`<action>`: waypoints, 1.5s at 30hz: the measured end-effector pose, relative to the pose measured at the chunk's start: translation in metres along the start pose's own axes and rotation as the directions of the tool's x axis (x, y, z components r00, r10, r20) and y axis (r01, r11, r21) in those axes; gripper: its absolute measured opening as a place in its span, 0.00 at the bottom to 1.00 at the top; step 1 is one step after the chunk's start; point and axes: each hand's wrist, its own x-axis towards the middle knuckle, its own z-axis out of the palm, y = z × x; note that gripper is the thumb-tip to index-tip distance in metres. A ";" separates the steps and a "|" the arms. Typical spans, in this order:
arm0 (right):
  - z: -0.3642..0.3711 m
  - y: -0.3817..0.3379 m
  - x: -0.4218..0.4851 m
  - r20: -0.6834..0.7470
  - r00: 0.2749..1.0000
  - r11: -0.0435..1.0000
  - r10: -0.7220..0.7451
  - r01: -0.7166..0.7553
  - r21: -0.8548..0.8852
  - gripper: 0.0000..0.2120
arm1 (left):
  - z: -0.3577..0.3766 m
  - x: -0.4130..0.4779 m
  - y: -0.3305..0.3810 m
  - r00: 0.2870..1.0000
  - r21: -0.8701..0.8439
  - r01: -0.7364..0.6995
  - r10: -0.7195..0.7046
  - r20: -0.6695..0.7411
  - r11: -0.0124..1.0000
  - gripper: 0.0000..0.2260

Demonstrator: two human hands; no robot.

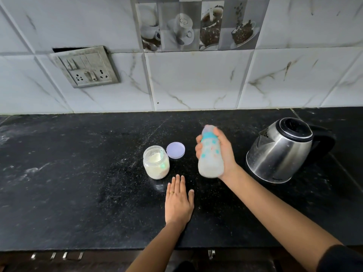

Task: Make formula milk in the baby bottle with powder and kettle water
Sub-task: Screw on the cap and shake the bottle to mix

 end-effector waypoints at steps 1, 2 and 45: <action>-0.001 0.005 -0.004 0.078 0.997 0.992 0.017 -0.008 -0.123 0.23 | 0.000 0.000 0.000 1.000 0.005 0.002 -0.002 0.003 1.000 0.32; -0.001 0.008 -0.009 0.139 0.990 0.979 0.025 0.005 -0.205 0.22 | 0.001 0.000 0.000 1.000 0.008 0.002 -0.002 0.004 1.000 0.32; 0.002 0.006 -0.005 0.023 1.000 0.971 0.006 0.000 -0.241 0.13 | 0.001 0.001 0.001 1.000 0.011 0.005 -0.005 -0.012 1.000 0.31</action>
